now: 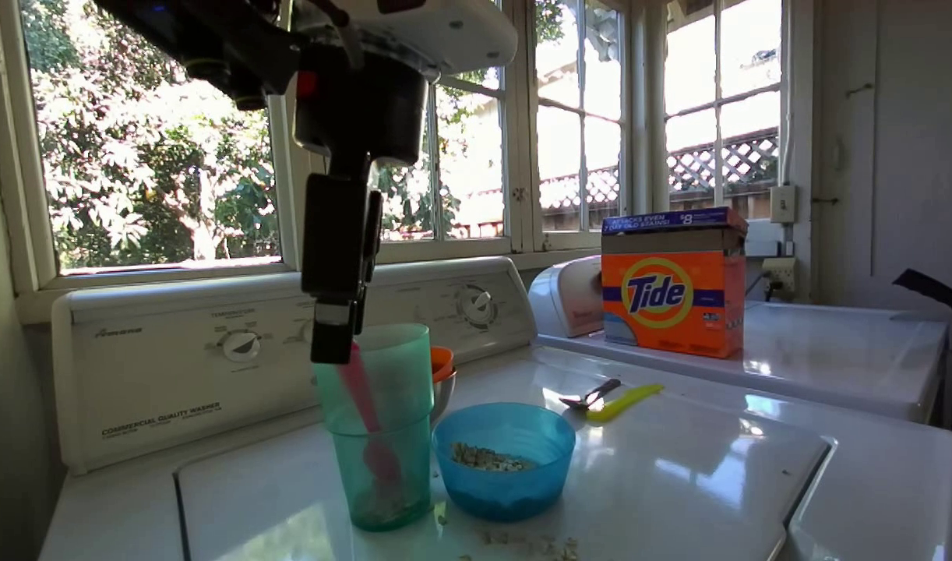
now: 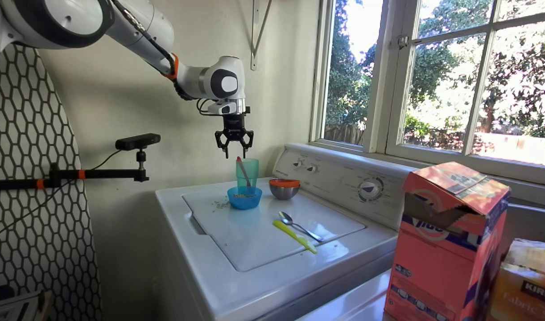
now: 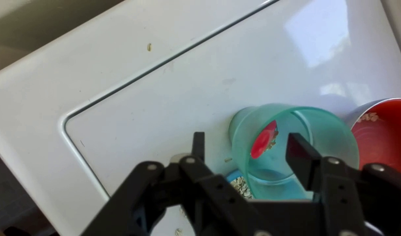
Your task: Remove the silver spoon, the knife and the pink spoon out of the green cup
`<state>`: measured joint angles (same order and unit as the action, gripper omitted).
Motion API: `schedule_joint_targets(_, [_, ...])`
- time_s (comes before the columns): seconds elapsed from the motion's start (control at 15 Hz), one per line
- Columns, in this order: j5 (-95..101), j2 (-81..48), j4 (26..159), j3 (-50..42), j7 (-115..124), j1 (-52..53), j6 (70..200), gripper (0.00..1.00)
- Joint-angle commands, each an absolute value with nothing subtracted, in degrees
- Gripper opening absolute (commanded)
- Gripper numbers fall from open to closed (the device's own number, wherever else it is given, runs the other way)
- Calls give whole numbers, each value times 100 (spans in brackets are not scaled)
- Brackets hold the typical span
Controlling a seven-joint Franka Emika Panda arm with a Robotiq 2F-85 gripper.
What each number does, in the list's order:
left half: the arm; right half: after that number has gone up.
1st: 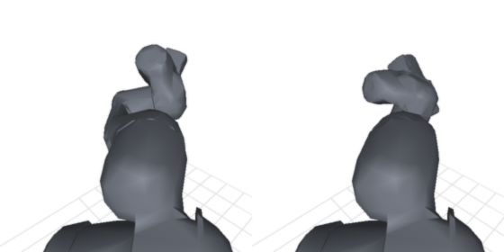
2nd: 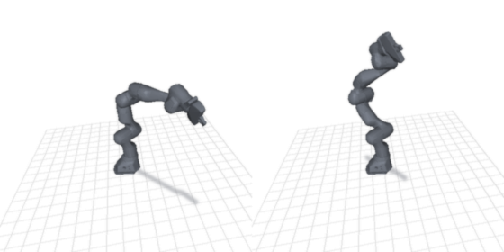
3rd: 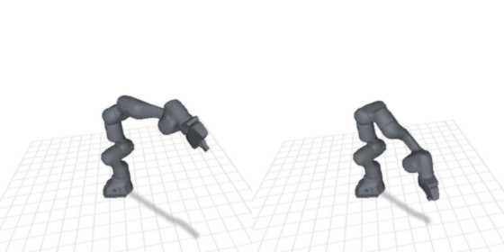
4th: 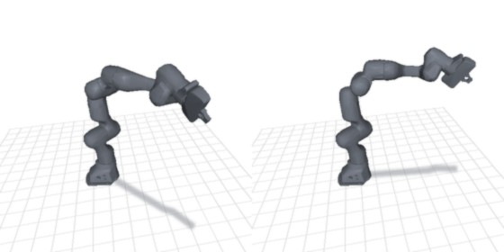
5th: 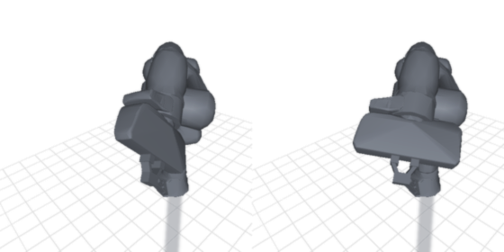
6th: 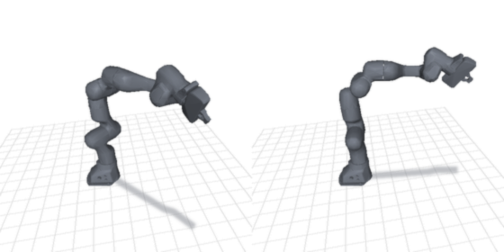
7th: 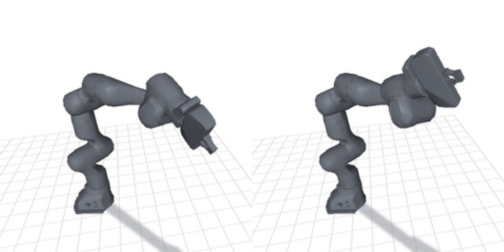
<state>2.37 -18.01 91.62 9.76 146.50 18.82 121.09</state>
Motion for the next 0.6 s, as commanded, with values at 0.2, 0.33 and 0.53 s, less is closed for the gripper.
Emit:
schedule_joint_targets(0.2, [561, -2144, 8716, 838, 15012, 2092, 11958, 49])
schedule_joint_targets(0.33, [596, -2188, 8652, 806, 15056, 2124, 11947, 44])
schedule_joint_targets(0.53, [645, -2219, 8598, 757, 15124, 2156, 11939, 30])
